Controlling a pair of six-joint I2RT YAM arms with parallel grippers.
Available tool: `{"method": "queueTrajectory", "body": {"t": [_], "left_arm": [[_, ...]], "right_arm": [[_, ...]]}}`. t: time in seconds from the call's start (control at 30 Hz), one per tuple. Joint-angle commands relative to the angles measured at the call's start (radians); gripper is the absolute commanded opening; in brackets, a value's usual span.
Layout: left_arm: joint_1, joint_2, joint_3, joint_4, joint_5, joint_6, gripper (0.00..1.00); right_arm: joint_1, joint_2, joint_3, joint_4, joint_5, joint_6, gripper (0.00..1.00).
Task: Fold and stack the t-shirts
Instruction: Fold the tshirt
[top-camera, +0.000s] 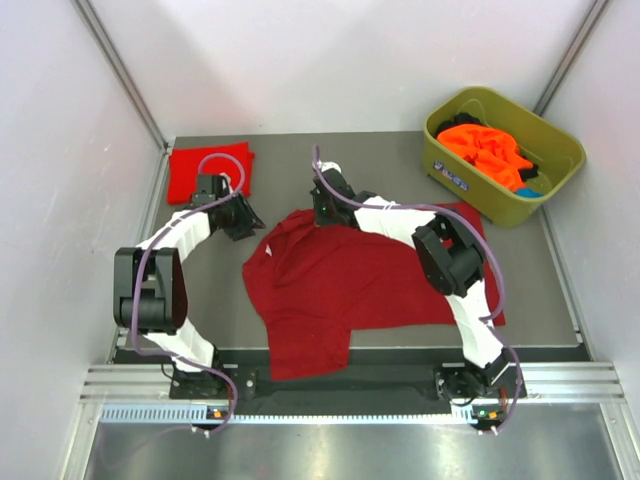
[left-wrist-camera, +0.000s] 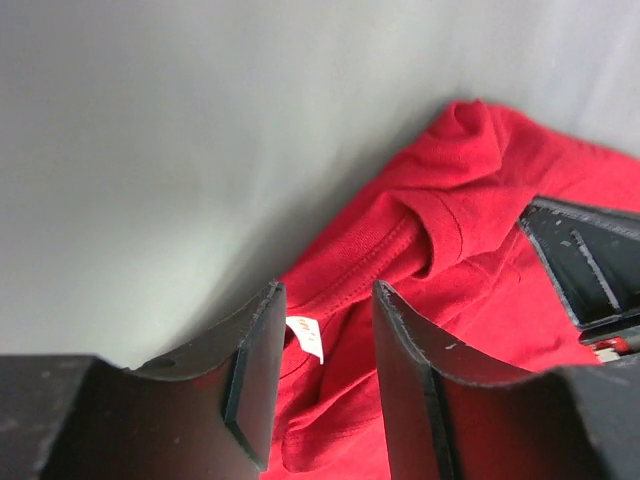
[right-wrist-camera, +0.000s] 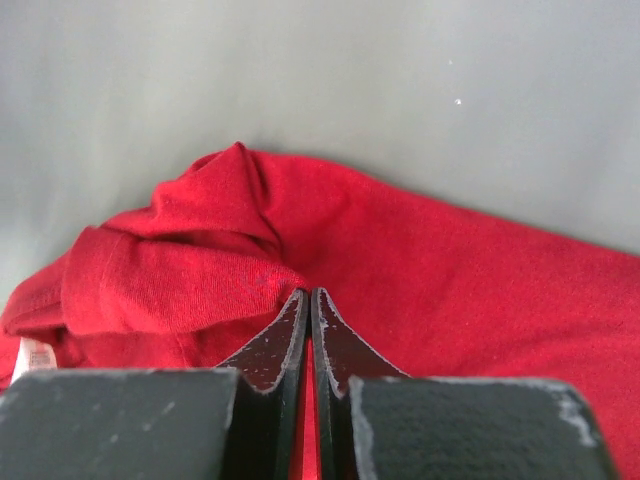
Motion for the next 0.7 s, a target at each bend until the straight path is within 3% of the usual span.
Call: {"method": "queueTrajectory", "body": {"t": [0.0, 0.3, 0.43, 0.67], "left_arm": [[-0.013, 0.039, -0.008, 0.027, 0.084, 0.029, 0.45], [-0.04, 0.104, -0.015, 0.051, 0.079, 0.032, 0.45], [-0.103, 0.096, -0.002, 0.011, 0.023, 0.014, 0.45], [-0.1, 0.088, 0.075, -0.044, -0.043, 0.003, 0.43]], "right_arm": [[-0.005, -0.08, 0.0, 0.047, -0.016, -0.014, 0.0], [-0.013, -0.094, -0.045, 0.027, 0.007, 0.009, 0.0], [-0.019, -0.104, -0.075, 0.051, -0.025, 0.012, 0.0], [-0.021, -0.118, -0.108, 0.082, -0.073, -0.023, 0.0]]}}
